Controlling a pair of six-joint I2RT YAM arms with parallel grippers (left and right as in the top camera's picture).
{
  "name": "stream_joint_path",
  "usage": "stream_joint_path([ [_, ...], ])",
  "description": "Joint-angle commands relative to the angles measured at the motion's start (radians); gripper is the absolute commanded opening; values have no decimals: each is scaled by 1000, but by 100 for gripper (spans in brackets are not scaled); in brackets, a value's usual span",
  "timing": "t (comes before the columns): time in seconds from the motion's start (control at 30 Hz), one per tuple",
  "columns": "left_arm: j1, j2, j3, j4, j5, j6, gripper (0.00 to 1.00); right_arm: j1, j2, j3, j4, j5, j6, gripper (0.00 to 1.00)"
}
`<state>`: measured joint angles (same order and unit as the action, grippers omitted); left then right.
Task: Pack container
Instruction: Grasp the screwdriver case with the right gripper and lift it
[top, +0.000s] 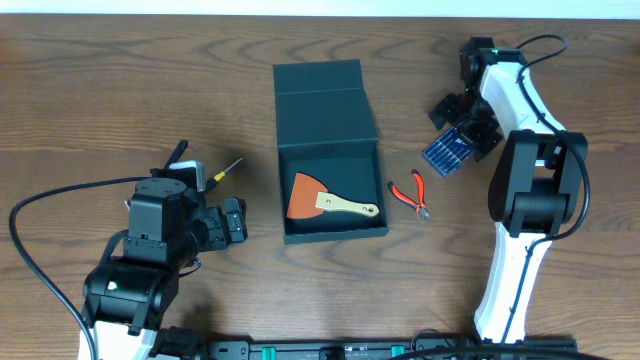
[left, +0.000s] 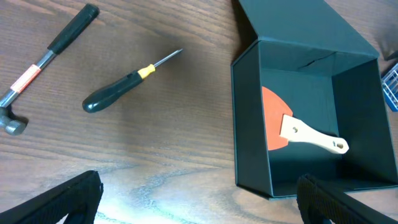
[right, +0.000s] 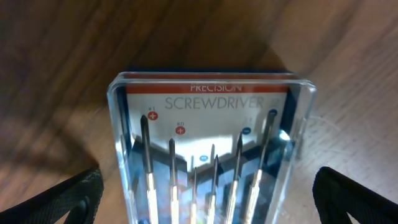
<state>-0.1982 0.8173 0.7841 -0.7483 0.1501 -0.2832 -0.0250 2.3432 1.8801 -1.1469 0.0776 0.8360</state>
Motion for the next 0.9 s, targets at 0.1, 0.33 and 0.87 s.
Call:
stream_joint_path([
  [0.1,2,-2,19,5,-11,17,99,-9,15,-58,37,12,-30,99],
  [0.33,2,-2,19,5,-11,16,99,-8,15,-77,56,12,-54,99],
  [0.87,2,-2,19,5,-11,16,99,-6,15,-78,82,-16,-128,99],
])
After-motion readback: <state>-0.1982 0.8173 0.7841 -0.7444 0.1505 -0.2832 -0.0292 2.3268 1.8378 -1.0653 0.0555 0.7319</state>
